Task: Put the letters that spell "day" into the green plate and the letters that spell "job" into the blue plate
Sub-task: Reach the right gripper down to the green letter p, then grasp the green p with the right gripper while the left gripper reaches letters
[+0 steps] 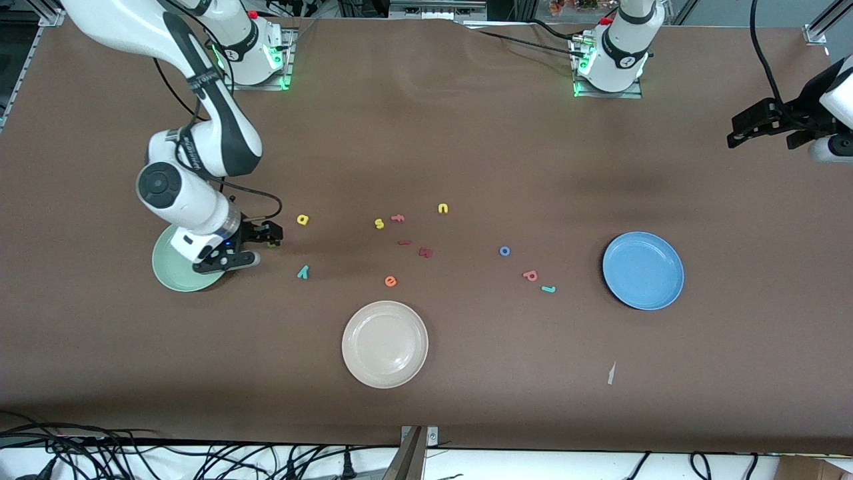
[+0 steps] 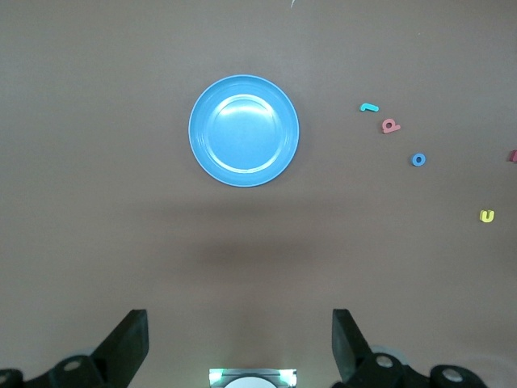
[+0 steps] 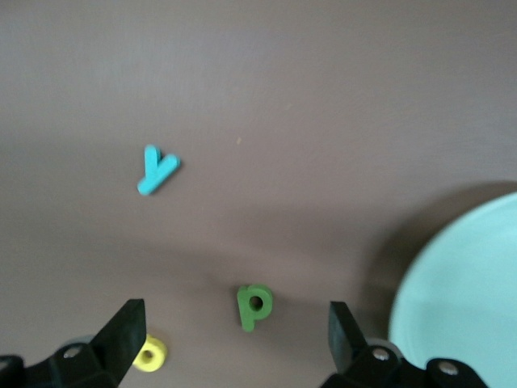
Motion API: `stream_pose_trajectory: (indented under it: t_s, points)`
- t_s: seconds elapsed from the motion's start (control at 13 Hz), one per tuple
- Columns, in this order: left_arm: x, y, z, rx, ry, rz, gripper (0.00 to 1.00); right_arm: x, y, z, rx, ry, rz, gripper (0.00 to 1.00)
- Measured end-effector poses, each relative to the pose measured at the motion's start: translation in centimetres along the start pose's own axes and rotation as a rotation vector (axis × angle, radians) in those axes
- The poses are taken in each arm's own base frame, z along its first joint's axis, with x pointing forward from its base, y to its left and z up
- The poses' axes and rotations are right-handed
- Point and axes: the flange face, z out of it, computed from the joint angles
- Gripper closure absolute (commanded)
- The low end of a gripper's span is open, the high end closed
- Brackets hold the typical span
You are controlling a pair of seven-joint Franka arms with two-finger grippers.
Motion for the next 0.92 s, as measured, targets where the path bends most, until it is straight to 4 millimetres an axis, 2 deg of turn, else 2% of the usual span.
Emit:
stream_pose_trajectory:
  t_s: [0.15,0.38,0.46,0.69,0.92]
  points:
    - [0.0,0.0,0.0,0.0,0.0,0.0,0.0,-1.3,0.0,2.4,0.003,-0.003,-0.102,0.0]
    - [0.0,0.0,0.0,0.0,0.0,0.001,0.0,-1.8,0.0,3.2,0.003,0.006,-0.171,0.01]
    - [0.0,0.3,0.0,0.001,0.0,0.005,0.0,-1.9,0.0,3.5,0.003,0.012,-0.196,0.04]
    - [0.6,2.3,0.7,0.003,-0.004,0.042,0.0,-2.2,0.4,4.8,0.006,0.009,-0.221,0.1]
    - [3.1,4.4,2.0,0.0,0.001,0.076,0.0,-2.3,0.7,5.1,0.006,0.006,-0.229,0.24]
